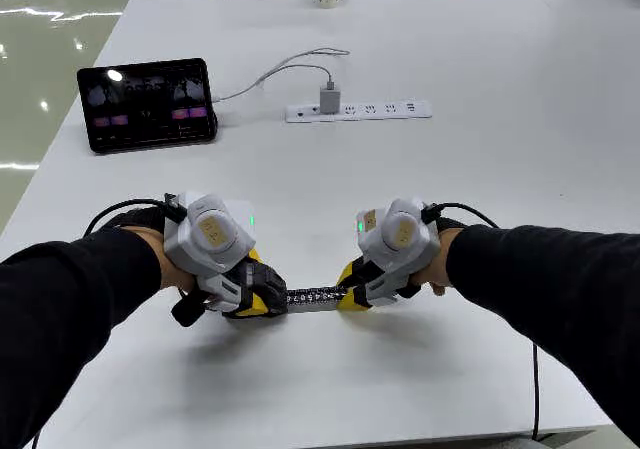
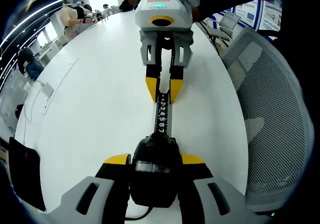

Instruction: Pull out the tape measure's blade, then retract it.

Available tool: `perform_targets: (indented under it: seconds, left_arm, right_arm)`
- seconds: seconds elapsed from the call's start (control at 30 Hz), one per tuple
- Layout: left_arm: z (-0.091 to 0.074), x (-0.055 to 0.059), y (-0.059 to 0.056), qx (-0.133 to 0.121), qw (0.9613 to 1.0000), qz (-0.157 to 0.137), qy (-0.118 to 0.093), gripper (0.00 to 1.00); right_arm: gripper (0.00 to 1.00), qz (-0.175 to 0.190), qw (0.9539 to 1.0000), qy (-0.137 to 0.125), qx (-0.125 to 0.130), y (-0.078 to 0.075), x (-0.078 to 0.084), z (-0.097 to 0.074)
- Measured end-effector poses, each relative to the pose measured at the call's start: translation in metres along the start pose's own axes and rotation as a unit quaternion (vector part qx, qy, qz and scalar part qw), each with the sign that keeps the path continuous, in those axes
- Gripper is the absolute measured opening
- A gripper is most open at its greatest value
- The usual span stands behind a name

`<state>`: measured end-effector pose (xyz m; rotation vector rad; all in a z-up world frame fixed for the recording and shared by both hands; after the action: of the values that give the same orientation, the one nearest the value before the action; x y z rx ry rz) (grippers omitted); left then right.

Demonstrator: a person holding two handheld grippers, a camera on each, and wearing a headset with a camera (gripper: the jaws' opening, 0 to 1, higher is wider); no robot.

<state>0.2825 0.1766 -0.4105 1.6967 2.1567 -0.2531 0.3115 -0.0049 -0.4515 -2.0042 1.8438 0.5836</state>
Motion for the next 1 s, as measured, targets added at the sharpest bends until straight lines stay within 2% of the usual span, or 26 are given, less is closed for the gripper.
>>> perform_targets:
  seconds: [1.0]
  left_arm:
    - [0.001, 0.001, 0.000, 0.000, 1.0000, 0.002, -0.003, 0.31]
  right_arm:
    - [0.10, 0.011, 0.9999, 0.010, 0.003, -0.001, 0.023, -0.012]
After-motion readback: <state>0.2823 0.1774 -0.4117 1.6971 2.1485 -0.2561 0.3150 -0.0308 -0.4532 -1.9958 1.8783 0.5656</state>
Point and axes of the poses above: the centre of the closed fingertips' face, and the gripper's own axes: z roughly forward along the fingers, y roughly to its left, x roughly out of its underside, the point moved 9 cm from there along -z, roughly backward along the fingers, and after that the axes turned 7 degrees about y, right-handed, at the moved point
